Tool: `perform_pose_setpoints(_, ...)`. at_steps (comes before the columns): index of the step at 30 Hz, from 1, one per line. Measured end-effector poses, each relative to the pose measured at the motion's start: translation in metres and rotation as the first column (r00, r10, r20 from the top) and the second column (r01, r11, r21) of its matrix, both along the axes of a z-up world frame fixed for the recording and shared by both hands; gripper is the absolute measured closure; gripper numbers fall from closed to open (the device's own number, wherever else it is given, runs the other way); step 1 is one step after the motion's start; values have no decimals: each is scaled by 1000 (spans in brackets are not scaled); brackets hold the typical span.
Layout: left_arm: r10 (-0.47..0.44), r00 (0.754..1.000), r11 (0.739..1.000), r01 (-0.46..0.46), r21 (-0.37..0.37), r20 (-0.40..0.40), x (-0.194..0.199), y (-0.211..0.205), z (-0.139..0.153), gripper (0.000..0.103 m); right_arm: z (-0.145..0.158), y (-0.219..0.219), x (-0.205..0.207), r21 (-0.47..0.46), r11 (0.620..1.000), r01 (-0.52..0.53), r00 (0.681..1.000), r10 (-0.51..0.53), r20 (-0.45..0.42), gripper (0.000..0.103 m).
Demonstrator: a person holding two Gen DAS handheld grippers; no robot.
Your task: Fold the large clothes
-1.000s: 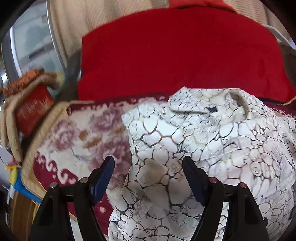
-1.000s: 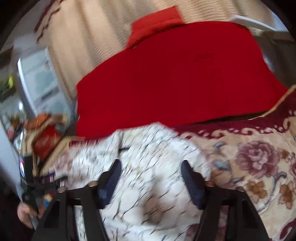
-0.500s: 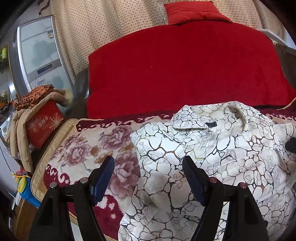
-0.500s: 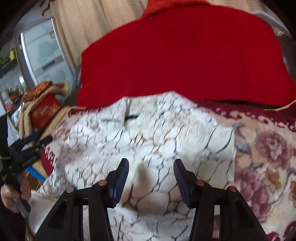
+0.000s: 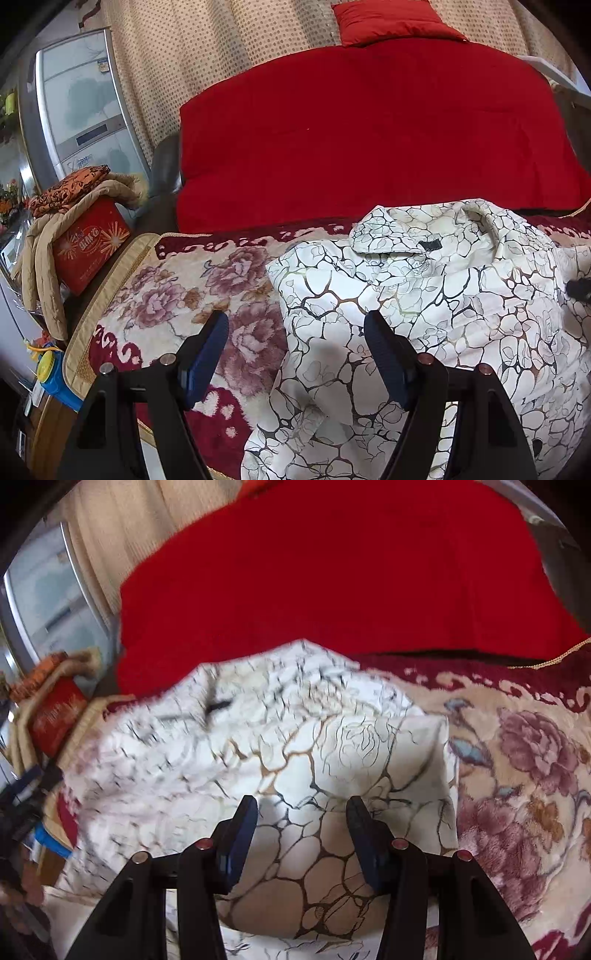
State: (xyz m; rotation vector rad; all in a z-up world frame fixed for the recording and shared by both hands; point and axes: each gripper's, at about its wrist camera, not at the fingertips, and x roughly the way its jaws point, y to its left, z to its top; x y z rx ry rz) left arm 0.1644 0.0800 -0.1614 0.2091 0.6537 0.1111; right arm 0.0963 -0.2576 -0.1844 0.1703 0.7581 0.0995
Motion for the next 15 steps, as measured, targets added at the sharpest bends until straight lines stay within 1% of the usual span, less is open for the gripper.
perform_pose_setpoints(3, 0, 1000, 1000, 0, 3, 2, 0, 0, 0, 27, 8, -2, -2, 14, 1000, 2, 999, -3, 42, 49)
perform_pose_setpoints(6, -1, 1000, 1000, 1, 7, 9, 0, -1, 0, 27, 7, -5, 0, 27, 1000, 15, 999, -16, 39, 49)
perform_pose_setpoints(12, 4, 1000, 1000, -4, 9, 18, 0, -1, 2, 27, 2, -4, 7, 15, 1000, 14, 1000, -14, 12, 49)
perform_pose_setpoints(15, 6, 1000, 1000, -6, 8, 19, 0, 0, 3, 27, -8, -2, 14, -3, 1000, 11, 999, -11, -42, 49)
